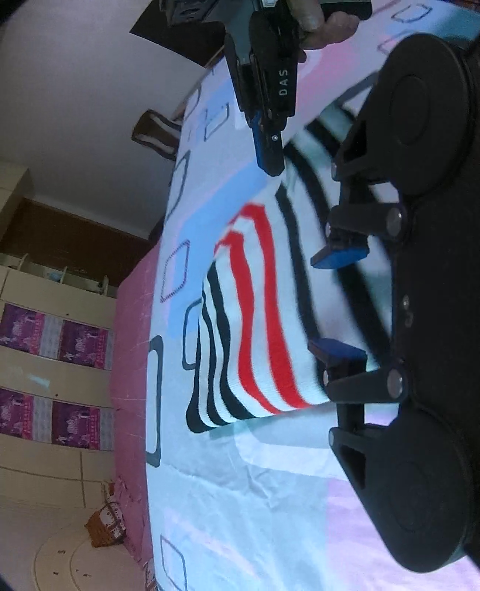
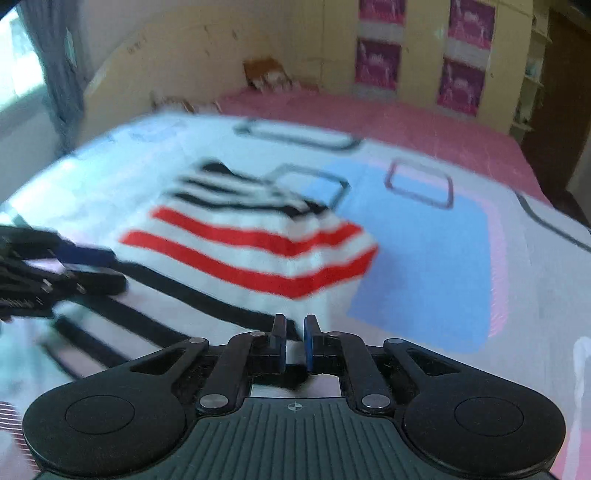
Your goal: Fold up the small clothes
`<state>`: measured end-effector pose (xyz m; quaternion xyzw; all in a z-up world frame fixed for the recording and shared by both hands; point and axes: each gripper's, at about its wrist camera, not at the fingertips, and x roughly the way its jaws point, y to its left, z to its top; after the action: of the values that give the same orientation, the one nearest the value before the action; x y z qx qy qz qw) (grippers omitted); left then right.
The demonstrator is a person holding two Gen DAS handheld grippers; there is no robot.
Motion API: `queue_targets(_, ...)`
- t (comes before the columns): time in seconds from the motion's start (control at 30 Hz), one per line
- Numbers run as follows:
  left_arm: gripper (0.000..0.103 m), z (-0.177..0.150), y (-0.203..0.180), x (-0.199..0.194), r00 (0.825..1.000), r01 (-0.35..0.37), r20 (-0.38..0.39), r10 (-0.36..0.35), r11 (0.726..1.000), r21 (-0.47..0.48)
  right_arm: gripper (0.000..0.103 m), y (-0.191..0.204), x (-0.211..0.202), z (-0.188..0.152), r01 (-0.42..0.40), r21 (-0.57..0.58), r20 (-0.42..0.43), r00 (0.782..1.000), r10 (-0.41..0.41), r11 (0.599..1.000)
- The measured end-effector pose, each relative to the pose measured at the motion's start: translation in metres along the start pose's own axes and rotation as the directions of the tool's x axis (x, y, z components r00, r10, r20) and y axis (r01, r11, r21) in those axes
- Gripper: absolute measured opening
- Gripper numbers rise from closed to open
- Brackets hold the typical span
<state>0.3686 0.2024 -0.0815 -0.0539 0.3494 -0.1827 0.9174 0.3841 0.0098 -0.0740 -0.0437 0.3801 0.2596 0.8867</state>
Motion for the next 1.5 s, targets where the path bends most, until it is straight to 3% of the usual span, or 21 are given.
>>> queue_targets(0.13,0.04,-0.02,-0.012,-0.012,0.999,-0.025,-0.046,0.025,1.0,-0.011,0.009,0.018,-0.017,-0.019,-0.083,-0.052,-0.014,0.996,0.083,0.995)
queue_targets(0.27,0.04,-0.034,-0.015,-0.009,0.996,-0.062,-0.067,0.059,0.997,-0.044,0.009,0.022,-0.002,-0.04,-0.035,-0.073,-0.089,0.996,0.028,0.997)
queue_targets(0.47,0.04,-0.038,-0.026,0.0,0.987,-0.13,-0.096,0.132,0.991,0.027,0.008,0.026,0.008,-0.059,-0.002,-0.107,-0.065,0.998,-0.005,0.994)
queue_targets(0.77,0.039,-0.04,-0.039,-0.003,0.976,-0.199,-0.088,0.201,0.979,0.035,0.006,0.023,0.007,-0.058,0.004,-0.075,-0.056,0.998,-0.009,0.997)
queue_targets(1.03,0.04,-0.05,-0.059,-0.034,0.971,-0.237,-0.044,0.237,0.972,0.008,0.007,0.013,-0.037,-0.067,-0.05,0.052,-0.02,0.998,0.051,0.997)
queue_targets(1.1,0.042,-0.052,-0.066,-0.043,0.973,-0.23,-0.031,0.229,0.973,-0.019,0.007,0.013,-0.048,-0.071,-0.053,0.081,-0.008,0.999,0.054,0.995)
queue_targets(1.17,0.055,-0.055,-0.076,-0.049,0.971,-0.238,-0.025,0.238,0.971,-0.023,0.007,0.011,-0.061,-0.076,-0.049,0.111,0.002,0.999,0.049,0.993)
queue_targets(1.2,0.079,-0.056,-0.082,-0.051,0.966,-0.258,-0.019,0.258,0.966,-0.019,0.022,0.011,-0.066,-0.079,-0.041,0.121,0.0,0.999,0.042,0.992)
queue_targets(1.23,0.103,-0.058,-0.089,-0.055,0.957,-0.292,-0.004,0.292,0.956,-0.013,0.044,0.011,-0.071,-0.082,-0.019,0.129,-0.002,1.0,0.02,0.991)
queue_targets(1.27,0.102,-0.06,-0.096,-0.058,0.944,-0.329,0.018,0.329,0.944,-0.006,0.099,0.012,-0.076,-0.085,0.01,0.136,0.009,1.0,-0.012,0.991)
queue_targets(1.3,0.103,-0.063,-0.103,-0.062,0.934,-0.356,0.025,0.355,0.935,0.002,0.103,0.013,-0.083,-0.09,0.033,0.134,0.04,0.998,-0.039,0.99)
queue_targets(1.5,0.103,-0.075,-0.123,-0.085,0.937,-0.348,-0.001,0.348,0.937,-0.032,0.103,0.018,-0.116,-0.11,0.082,0.134,0.044,0.995,-0.089,0.988)
